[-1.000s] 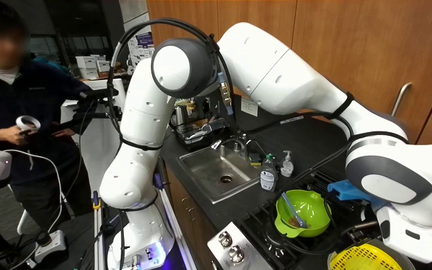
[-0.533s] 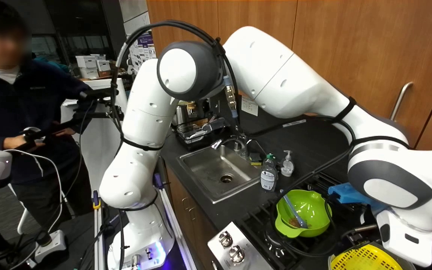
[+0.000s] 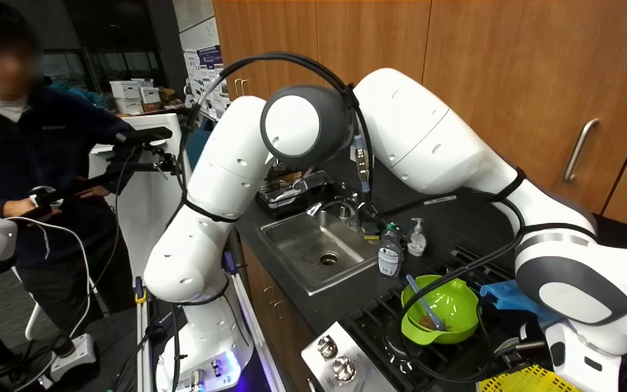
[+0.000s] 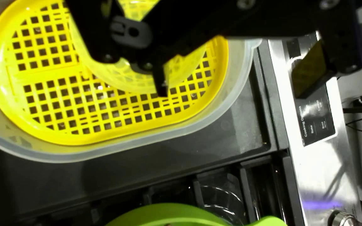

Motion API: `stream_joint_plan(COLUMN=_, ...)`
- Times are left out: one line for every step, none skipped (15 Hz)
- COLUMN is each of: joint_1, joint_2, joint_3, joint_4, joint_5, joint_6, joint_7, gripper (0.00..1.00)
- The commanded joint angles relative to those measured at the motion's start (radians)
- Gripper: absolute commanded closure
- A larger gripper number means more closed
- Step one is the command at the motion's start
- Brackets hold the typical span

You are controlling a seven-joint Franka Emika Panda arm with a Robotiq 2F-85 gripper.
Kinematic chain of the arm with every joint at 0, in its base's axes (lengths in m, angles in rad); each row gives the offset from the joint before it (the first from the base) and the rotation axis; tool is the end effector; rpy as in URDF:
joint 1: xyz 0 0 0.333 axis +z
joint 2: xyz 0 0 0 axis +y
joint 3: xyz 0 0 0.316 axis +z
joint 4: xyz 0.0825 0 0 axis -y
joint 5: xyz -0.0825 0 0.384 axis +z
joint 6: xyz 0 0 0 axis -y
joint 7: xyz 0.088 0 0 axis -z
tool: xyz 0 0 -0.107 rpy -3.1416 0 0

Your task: Move the yellow bowl to the green object

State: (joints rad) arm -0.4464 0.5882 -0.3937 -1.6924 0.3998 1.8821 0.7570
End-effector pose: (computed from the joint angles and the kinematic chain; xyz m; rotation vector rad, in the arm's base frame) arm 0.4609 -0.4378 0.2526 -1.8773 2.2822 0.4949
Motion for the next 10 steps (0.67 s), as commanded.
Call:
stream_joint_plan(joint_1=-0.030, joint_2=0.041, joint_3=0.016, joint_4=0.073, joint_5=0.011, joint_6=-0.058, joint_7=0.026, gripper=0.00)
stream_joint_plan(joint_1=-0.033, joint_2=0.047, joint_3=0.016, joint_4=0.083, joint_5=0.011, joint_6=-0.063, joint_7=0.028, gripper=0.00)
stream_joint_plan(joint_1=-0.037, joint_2=0.052, joint_3=0.018, joint_4=0.092, joint_5=0.017, joint_6=-0.061, joint_7=0.030, gripper=0.00)
stream_joint_plan(joint_1=-0.042, joint_2=0.050, joint_3=0.023, joint_4=0.086, joint_5=0.032, joint_6=-0.019, joint_7=0.016, gripper=0.00)
stream_joint_plan(joint_1=-0.046, joint_2=0.056, joint_3=0.026, joint_4=0.094, joint_5=0.043, joint_6=-0.001, joint_7=0.014, gripper=0.00)
stream_joint_plan(joint_1=-0.052, joint_2=0.057, joint_3=0.030, joint_4=0.096, joint_5=0.053, joint_6=0.012, joint_7=0.002, gripper=0.00)
stream_joint_plan(joint_1=-0.057, joint_2=0.058, joint_3=0.033, joint_4=0.098, joint_5=0.061, joint_6=0.026, joint_7=-0.005, gripper=0.00)
stream_joint_plan(joint_1=-0.061, joint_2=0.058, joint_3=0.035, joint_4=0.097, joint_5=0.070, joint_6=0.045, joint_7=-0.014, gripper=0.00)
stream_joint_plan(joint_1=-0.067, joint_2=0.058, joint_3=0.040, joint_4=0.096, joint_5=0.081, joint_6=0.065, joint_7=-0.024, gripper=0.00)
stream_joint_plan(joint_1=-0.077, joint_2=0.053, joint_3=0.047, joint_4=0.084, joint_5=0.112, joint_6=0.103, joint_7=-0.033, gripper=0.00)
